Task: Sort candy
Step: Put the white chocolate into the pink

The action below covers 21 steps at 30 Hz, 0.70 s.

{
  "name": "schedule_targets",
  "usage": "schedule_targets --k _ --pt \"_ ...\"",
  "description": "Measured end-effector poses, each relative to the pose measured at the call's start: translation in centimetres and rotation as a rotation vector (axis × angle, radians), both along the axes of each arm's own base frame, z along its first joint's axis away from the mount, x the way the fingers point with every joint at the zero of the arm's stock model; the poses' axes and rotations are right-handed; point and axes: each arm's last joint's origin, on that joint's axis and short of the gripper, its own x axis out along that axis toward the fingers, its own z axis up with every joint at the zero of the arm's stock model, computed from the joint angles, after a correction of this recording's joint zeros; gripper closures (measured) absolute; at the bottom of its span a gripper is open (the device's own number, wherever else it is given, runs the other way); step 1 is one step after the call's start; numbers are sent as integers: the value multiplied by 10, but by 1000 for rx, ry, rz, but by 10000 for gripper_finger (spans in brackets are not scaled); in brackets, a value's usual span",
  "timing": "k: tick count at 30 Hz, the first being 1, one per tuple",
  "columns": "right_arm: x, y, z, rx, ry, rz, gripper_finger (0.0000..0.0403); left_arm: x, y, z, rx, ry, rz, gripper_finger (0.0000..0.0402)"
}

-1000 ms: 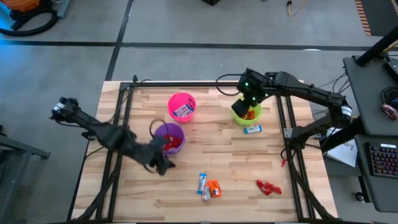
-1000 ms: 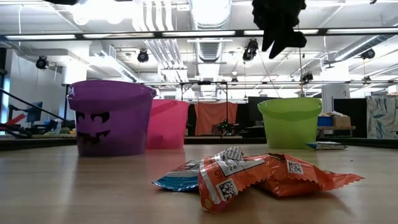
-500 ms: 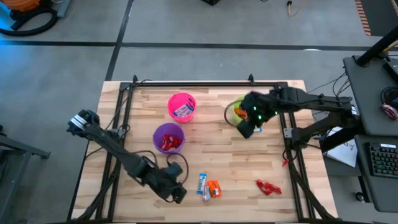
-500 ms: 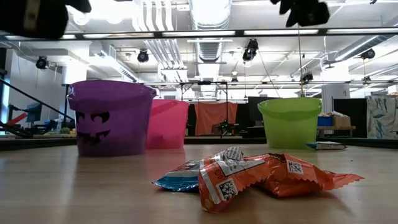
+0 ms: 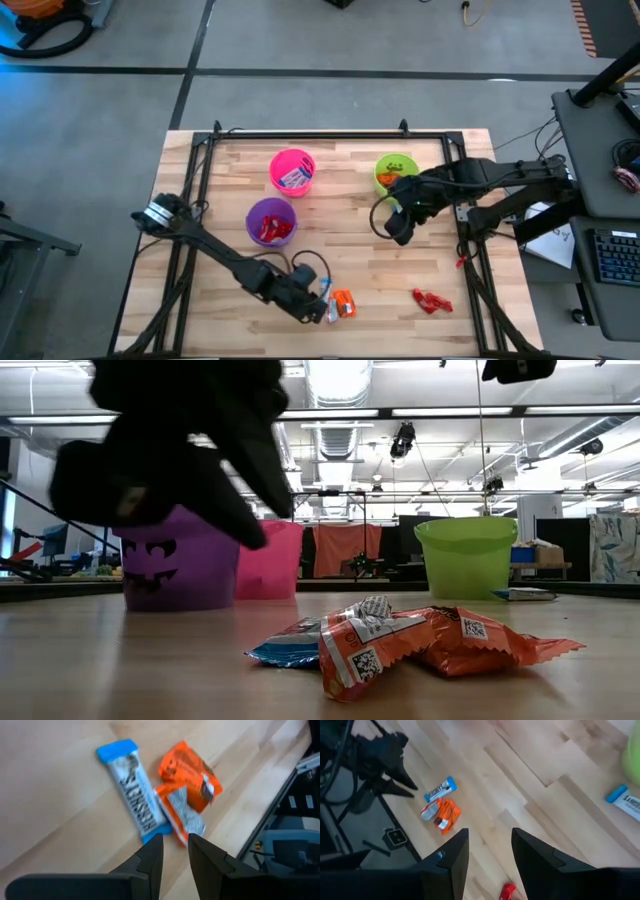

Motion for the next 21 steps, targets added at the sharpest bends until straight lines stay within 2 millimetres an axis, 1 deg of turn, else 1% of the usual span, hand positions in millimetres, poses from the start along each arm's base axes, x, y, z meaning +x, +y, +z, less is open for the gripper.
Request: schedule_targets --k 3,6,9,12,17,21 --pt "0 0 0 -8 1 -5 261 13 -2 -1 12 4 3 326" --pt "0 0 0 -12 2 -6 261 21 -4 -6 47 62 6 326" --pt "0 1 0 -24 2 -10 261 24 -6 -8 98 149 8 326" --pt "-1 3 0 -33 2 -18 261 27 -7 -6 135 200 6 326" --pt "-1 6 -1 -38 5 -24 261 35 -9 -7 166 191 -18 326" --pt "-2 7 -1 -38 5 -25 261 38 -4 -9 173 190 -3 326"
